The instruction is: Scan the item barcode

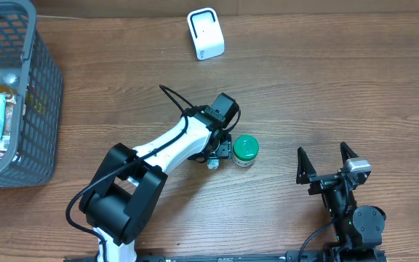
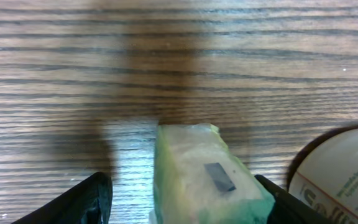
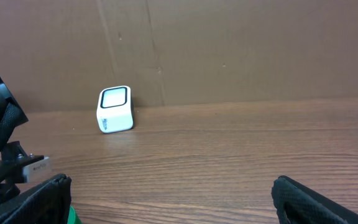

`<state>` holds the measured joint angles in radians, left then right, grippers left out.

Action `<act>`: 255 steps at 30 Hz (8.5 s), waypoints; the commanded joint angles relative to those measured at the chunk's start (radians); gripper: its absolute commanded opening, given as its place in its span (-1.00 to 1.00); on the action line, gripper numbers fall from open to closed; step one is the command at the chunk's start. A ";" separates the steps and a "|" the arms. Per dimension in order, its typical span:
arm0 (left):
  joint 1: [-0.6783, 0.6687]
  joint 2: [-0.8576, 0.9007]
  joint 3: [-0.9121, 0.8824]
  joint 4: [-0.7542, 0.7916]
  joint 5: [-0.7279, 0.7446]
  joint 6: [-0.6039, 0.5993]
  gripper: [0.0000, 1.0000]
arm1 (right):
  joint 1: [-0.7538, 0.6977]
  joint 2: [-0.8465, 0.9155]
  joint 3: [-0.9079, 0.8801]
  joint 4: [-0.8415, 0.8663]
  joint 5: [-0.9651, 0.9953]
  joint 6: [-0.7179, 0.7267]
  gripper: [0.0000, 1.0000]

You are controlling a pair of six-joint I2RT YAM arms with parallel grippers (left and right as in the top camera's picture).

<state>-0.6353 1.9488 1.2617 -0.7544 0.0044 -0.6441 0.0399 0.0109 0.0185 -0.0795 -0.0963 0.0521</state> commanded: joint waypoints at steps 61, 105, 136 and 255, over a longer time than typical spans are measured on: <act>1.221 0.237 0.764 -0.219 0.175 0.645 0.73 | 0.000 -0.008 -0.011 0.003 0.008 0.000 1.00; 0.993 -0.468 0.802 -0.186 0.247 0.598 -0.18 | 0.000 -0.008 -0.011 0.003 0.008 0.000 1.00; 0.097 -0.381 -0.058 0.203 -0.163 0.753 -0.15 | 0.000 -0.008 -0.011 0.003 0.008 0.000 1.00; 1.331 0.349 0.555 -0.050 -0.119 1.003 -0.03 | 0.000 -0.008 -0.011 0.003 0.008 0.000 1.00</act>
<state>0.6918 2.2597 1.8263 -0.7879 -0.0853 0.3622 0.0399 0.0109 0.0185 -0.0799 -0.0963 0.0525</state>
